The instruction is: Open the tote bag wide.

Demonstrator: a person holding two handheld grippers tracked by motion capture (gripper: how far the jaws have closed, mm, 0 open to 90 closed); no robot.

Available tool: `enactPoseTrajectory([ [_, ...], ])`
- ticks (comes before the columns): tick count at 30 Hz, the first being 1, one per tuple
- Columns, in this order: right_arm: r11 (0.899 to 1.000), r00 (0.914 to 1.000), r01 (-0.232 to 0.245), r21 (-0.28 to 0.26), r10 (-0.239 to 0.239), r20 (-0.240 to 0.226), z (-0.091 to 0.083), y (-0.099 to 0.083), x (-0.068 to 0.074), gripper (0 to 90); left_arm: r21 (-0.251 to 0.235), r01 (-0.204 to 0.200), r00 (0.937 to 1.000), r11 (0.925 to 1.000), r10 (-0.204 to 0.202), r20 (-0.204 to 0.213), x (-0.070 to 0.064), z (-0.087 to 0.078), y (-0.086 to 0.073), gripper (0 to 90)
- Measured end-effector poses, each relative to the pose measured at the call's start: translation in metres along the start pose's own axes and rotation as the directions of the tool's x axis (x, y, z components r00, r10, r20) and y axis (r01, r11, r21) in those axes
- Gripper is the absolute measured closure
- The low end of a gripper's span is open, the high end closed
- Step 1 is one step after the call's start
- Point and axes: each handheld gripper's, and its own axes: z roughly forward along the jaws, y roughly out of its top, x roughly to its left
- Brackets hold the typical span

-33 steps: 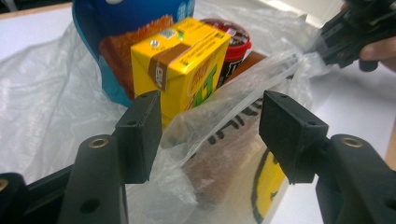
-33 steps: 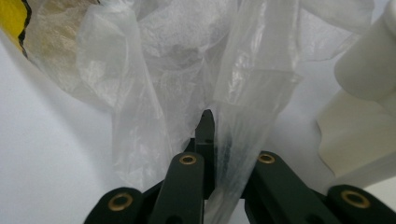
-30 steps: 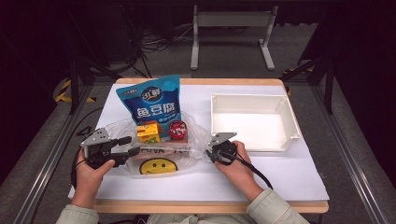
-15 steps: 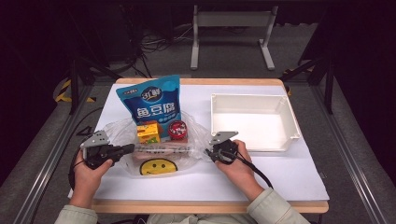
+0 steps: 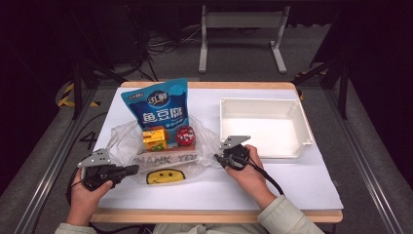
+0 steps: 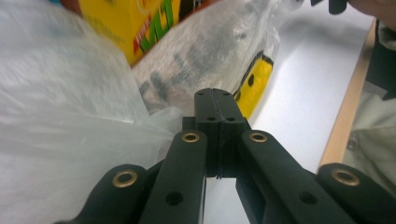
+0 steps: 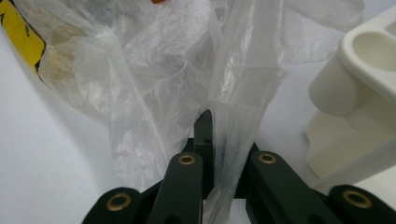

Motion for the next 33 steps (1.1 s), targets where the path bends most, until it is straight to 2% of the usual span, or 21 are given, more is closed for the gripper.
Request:
enactPoseTrajectory([
  [6, 1.000, 1.0000, 0.003, 0.005, -0.003, -0.002, 0.001, 0.000, 0.000, 86.4, 0.084, 0.038, 0.9986, 0.9957, -0.041, 0.033, 0.001, 0.010, -0.014, 90.0],
  [9, 1.000, 1.0000, -0.002, 0.007, 0.002, -0.002, 0.002, 0.000, -0.001, 86.4, 0.155, 0.040, 0.9987, 0.9872, -0.044, 0.026, 0.002, 0.020, -0.020, 90.0],
  [12, 1.000, 1.0000, -0.006, 0.006, 0.006, -0.004, 0.002, 0.000, -0.002, 86.1, 0.162, 0.040, 0.9988, 0.9859, -0.044, 0.023, 0.004, 0.024, -0.021, 90.0],
  [16, 1.000, 1.0000, -0.004, -0.014, 0.004, -0.005, -0.002, 0.001, -0.001, 85.1, 0.103, 0.020, 0.9995, 0.9945, -0.023, 0.022, 0.001, 0.017, -0.018, 90.0],
  [19, 1.000, 1.0000, -0.007, -0.026, 0.007, -0.004, -0.005, 0.002, -0.002, 85.1, 0.026, -0.025, 0.9992, 0.9993, 0.024, 0.033, -0.007, 0.005, -0.010, 90.0],
  [22, 1.000, 0.9999, -0.011, -0.025, 0.010, -0.007, -0.005, 0.002, -0.003, 84.7, -0.048, -0.076, 0.9965, 0.9959, 0.078, 0.030, -0.018, -0.005, 0.000, 88.3],
  [23, 1.000, 0.9999, -0.012, -0.025, 0.012, -0.007, -0.005, 0.002, -0.002, 84.6, -0.068, -0.086, 0.9957, 0.9940, 0.088, 0.028, -0.022, -0.007, 0.004, 81.7],
  [25, 1.000, 0.9999, -0.011, -0.026, 0.011, -0.010, -0.004, 0.002, -0.002, 84.4, -0.096, -0.115, 0.9928, 0.9887, 0.118, 0.021, -0.026, -0.012, 0.010, 73.8],
  [28, 1.000, 0.9999, -0.010, -0.025, 0.010, -0.012, -0.004, 0.002, -0.001, 84.2, -0.113, -0.131, 0.9913, 0.9849, 0.132, -0.003, -0.027, -0.014, 0.016, 65.0],
  [29, 1.000, 0.9999, -0.011, -0.025, 0.011, -0.013, -0.003, 0.002, -0.001, 84.1, -0.127, -0.134, 0.9908, 0.9828, 0.132, -0.029, -0.024, -0.014, 0.020, 65.0],
  [30, 1.000, 0.9998, -0.013, -0.025, 0.012, -0.014, -0.003, 0.002, -0.001, 83.8, -0.128, -0.130, 0.9914, 0.9833, 0.126, -0.035, -0.022, -0.012, 0.021, 58.3],
  [33, 1.000, 0.9998, -0.012, -0.029, 0.012, -0.015, -0.004, 0.002, -0.001, 82.8, -0.111, -0.120, 0.9917, 0.9865, 0.114, -0.060, -0.015, -0.006, 0.024, 49.5],
])
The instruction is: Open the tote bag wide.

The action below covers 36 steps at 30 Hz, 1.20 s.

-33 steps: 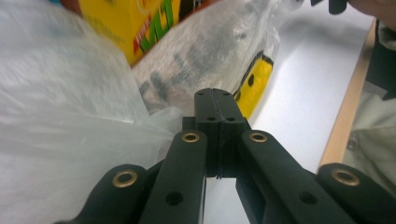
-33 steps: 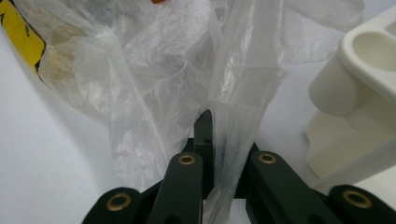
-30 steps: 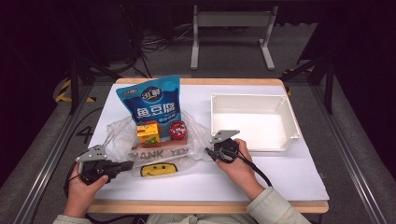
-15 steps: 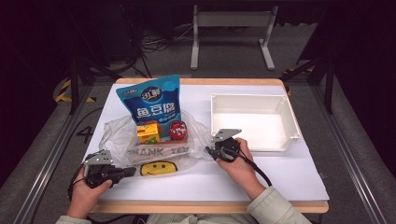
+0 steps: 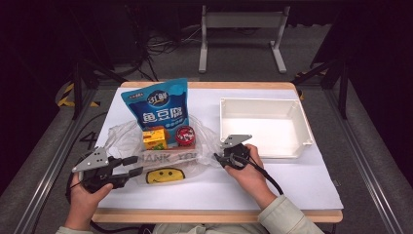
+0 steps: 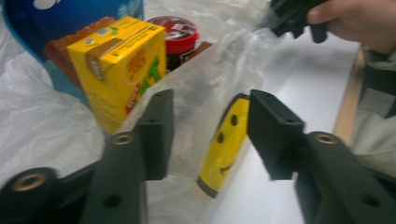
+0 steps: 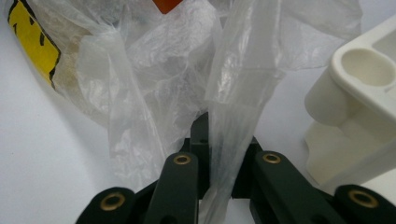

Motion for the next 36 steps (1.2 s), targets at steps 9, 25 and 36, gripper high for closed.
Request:
enactPoseTrajectory([
  [9, 1.000, 1.0000, -0.003, 0.004, 0.003, -0.006, 0.002, -0.001, 0.001, 81.2, 0.011, 0.067, 0.9971, 0.9977, -0.067, 0.036, 0.032, 0.018, 0.001, 40.0],
  [25, 1.000, 0.9999, -0.005, 0.006, 0.005, -0.009, 0.002, -0.001, 0.001, 80.2, 0.128, 0.074, 0.9972, 0.9890, -0.075, -0.001, 0.036, 0.031, -0.005, 57.3],
  [36, 1.000, 1.0000, -0.003, 0.003, 0.003, -0.005, 0.001, -0.001, 0.001, 81.5, 0.127, 0.016, 0.9983, 0.9917, -0.023, 0.054, 0.018, 0.015, -0.008, 89.5],
])
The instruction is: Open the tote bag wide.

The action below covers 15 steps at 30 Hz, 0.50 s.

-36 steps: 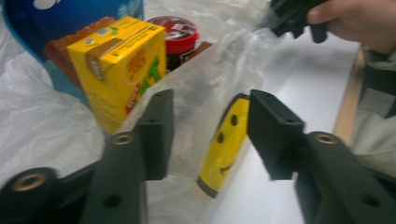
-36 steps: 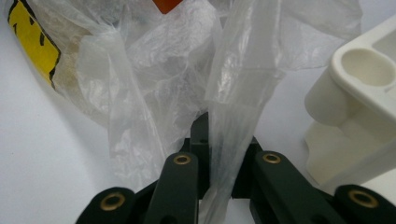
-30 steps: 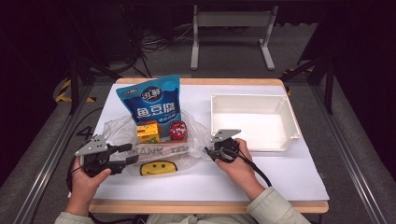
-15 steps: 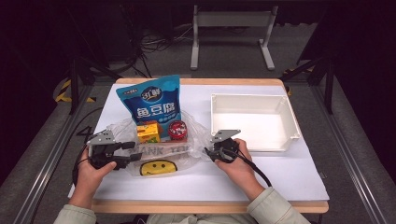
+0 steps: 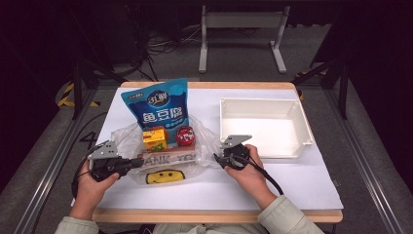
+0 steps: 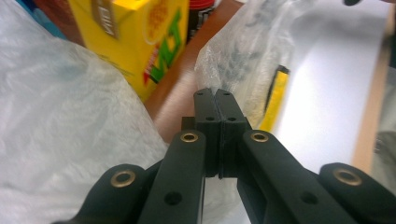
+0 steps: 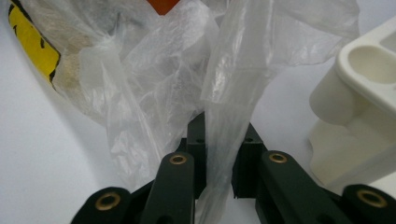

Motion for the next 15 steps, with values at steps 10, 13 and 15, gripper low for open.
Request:
enactPoseTrajectory([
  [10, 1.000, 1.0000, 0.006, 0.023, -0.005, -0.003, 0.002, 0.000, 0.001, 86.5, 0.081, 0.029, 0.9979, 0.9963, -0.034, 0.054, -0.005, 0.005, -0.022, 89.8],
  [13, 0.999, 0.9999, 0.008, 0.031, -0.008, -0.007, 0.003, 0.000, 0.000, 87.8, 0.111, 0.048, 0.9963, 0.9927, -0.055, 0.066, -0.003, 0.010, -0.029, 89.8],
  [15, 0.999, 0.9999, 0.014, 0.038, -0.014, -0.003, 0.004, 0.000, 0.001, 88.4, 0.131, 0.058, 0.9952, 0.9897, -0.067, 0.071, -0.001, 0.015, -0.033, 89.8],
])
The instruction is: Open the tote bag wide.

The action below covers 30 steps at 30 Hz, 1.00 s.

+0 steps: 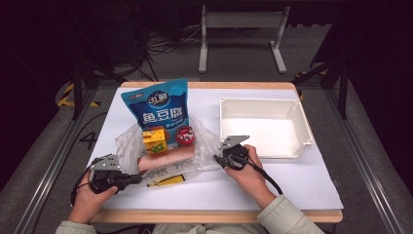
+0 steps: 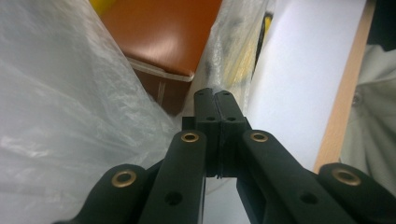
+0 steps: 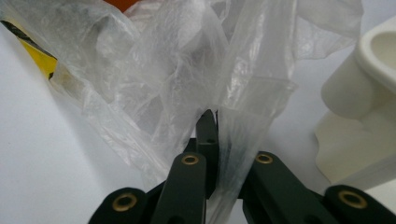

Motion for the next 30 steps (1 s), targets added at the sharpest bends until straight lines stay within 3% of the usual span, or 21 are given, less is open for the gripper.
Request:
enactPoseTrajectory([
  [4, 1.000, 0.9999, 0.006, 0.025, -0.006, 0.013, 0.001, -0.001, 0.001, 88.9, 0.016, 0.028, 0.9996, 0.9995, -0.028, -0.009, 0.004, 0.005, -0.004, 89.6],
  [8, 0.999, 0.9997, -0.008, 0.045, 0.007, 0.023, 0.001, -0.004, -0.003, 89.1, -0.004, 0.038, 0.9991, 0.9993, -0.038, -0.016, 0.007, 0.003, -0.006, 89.4],
  [15, 0.998, 0.9996, -0.010, 0.068, 0.008, 0.026, -0.003, -0.010, -0.005, 89.5, 0.003, 0.034, 0.9992, 0.9994, -0.034, -0.020, 0.008, 0.004, -0.006, 89.2],
  [18, 0.997, 0.9990, -0.033, 0.070, 0.031, 0.032, -0.004, -0.014, -0.010, 89.5, -0.017, 0.051, 0.9982, 0.9986, -0.051, -0.030, 0.011, 0.001, -0.008, 89.4],
  [22, 0.997, 0.9993, -0.019, 0.079, 0.017, 0.034, -0.003, -0.014, -0.008, 89.1, -0.028, 0.071, 0.9964, 0.9971, -0.072, -0.045, 0.015, -0.003, -0.011, 89.7],
  [24, 0.997, 0.9994, -0.024, 0.076, 0.022, 0.025, -0.002, -0.015, -0.008, 85.9, -0.037, 0.077, 0.9956, 0.9964, -0.078, -0.051, 0.016, -0.005, -0.012, 89.7],
  [30, 1.000, 0.9995, -0.031, 0.003, 0.031, 0.004, -0.010, -0.010, -0.009, 69.6, -0.050, 0.077, 0.9948, 0.9958, -0.080, -0.062, 0.015, -0.006, -0.012, 89.7],
])
